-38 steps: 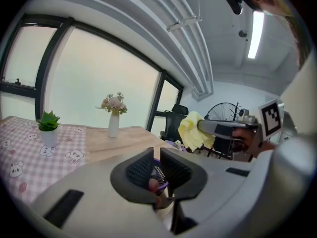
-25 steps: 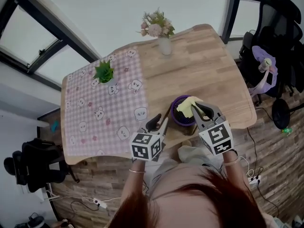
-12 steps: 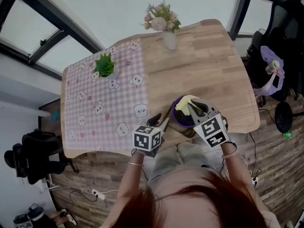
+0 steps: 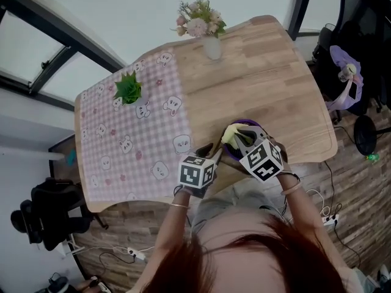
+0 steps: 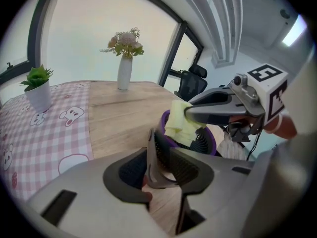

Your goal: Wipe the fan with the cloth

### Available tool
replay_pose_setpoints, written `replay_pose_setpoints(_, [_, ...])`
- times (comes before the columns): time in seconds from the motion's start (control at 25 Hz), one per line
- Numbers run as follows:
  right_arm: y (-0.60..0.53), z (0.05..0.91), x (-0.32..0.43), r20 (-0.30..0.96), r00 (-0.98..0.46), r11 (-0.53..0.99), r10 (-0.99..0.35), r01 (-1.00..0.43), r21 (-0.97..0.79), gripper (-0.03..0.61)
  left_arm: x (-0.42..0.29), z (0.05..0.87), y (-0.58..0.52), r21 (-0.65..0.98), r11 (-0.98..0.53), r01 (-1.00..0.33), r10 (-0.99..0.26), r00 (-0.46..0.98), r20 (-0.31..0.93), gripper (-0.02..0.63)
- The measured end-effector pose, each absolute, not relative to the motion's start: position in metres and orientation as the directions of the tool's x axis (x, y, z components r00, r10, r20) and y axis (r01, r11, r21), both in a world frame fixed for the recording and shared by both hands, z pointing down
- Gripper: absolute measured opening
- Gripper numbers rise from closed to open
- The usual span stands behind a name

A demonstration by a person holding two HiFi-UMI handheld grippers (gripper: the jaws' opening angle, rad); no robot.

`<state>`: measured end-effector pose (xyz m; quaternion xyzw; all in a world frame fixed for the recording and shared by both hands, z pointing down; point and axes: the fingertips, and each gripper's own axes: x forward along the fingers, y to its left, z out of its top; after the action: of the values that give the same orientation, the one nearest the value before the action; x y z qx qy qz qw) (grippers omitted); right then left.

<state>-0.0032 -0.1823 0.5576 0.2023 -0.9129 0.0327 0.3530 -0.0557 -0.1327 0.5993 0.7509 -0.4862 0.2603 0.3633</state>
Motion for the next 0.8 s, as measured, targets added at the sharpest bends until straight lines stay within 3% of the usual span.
replay_pose_setpoints(0.36, [-0.185,0.580,-0.009,0.731,-0.599,0.915,-0.328,-0.393,0.089,0.025,-0.057,0.615,-0.139,0.316,-0.288,-0.904,-0.496,0.423,0.758,0.132])
replay_pose_setpoints(0.8, [-0.189,0.596,-0.017,0.807,-0.509,0.907,-0.299,-0.413,0.075,0.025,-0.055,0.620,-0.141,0.379,-0.261,-0.888,-0.482,0.460,0.746,0.084])
